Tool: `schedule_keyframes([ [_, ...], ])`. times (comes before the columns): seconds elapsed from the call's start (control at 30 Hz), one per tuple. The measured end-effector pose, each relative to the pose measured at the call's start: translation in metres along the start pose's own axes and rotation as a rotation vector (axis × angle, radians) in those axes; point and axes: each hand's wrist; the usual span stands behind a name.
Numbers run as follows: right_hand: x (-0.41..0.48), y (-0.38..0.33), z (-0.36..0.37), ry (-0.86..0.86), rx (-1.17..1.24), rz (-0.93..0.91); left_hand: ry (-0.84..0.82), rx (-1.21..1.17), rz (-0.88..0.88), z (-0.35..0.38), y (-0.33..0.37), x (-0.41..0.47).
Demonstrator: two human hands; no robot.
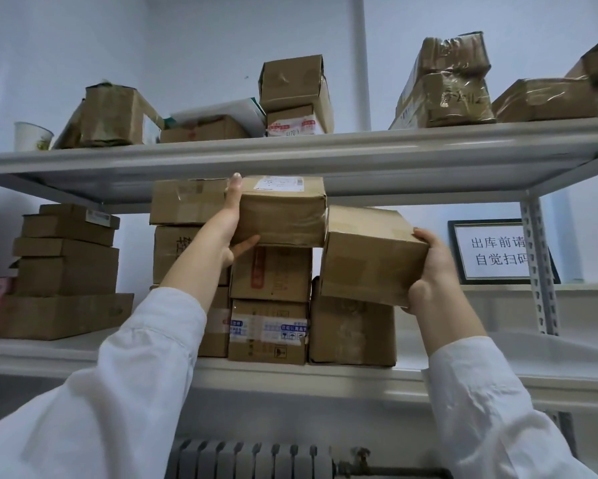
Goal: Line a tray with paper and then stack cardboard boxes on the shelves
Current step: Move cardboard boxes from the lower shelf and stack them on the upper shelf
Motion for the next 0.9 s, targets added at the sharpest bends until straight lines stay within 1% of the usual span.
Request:
schedule_keyframes([
  [0.07,0.003,-0.004,0.002,-0.034,-0.029,0.007,0.004,0.045,-0.026,0.001,0.002,0.008],
  [0.17,0.013,-0.007,0.005,-0.153,-0.071,0.032,0.005,0.09,-0.056,0.001,0.003,0.02],
  [0.27,0.021,-0.004,0.009,-0.19,-0.221,-0.027,0.038,0.184,-0.07,-0.001,0.001,0.036],
  [0.37,0.027,0.004,0.012,-0.181,-0.325,-0.138,0.02,0.16,-0.03,-0.002,-0.004,0.053],
  [0.5,0.039,0.018,0.013,-0.161,-0.287,-0.276,0.033,0.182,0.047,-0.002,-0.014,0.058],
  [0.6,0.047,0.03,0.012,-0.127,-0.332,-0.379,0.109,0.332,0.105,-0.003,-0.02,0.058],
  [0.7,0.061,0.039,0.012,-0.023,-0.428,-0.501,0.216,0.512,0.167,-0.003,-0.026,0.061],
  [0.8,0.067,0.045,0.012,0.06,-0.597,-0.523,0.293,0.572,0.232,-0.005,-0.033,0.066],
  [0.83,0.069,0.047,0.012,0.053,-0.6,-0.502,0.306,0.57,0.25,-0.006,-0.036,0.069],
  [0.9,0.074,0.049,0.01,0.016,-0.504,-0.445,0.317,0.575,0.284,-0.007,-0.043,0.073],
])
Point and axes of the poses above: each hand's wrist, its own x-axis towards the middle knuckle, its own z-axis out of the palm, y = z × x, and after that the axes turned 5 degrees about x, right-handed
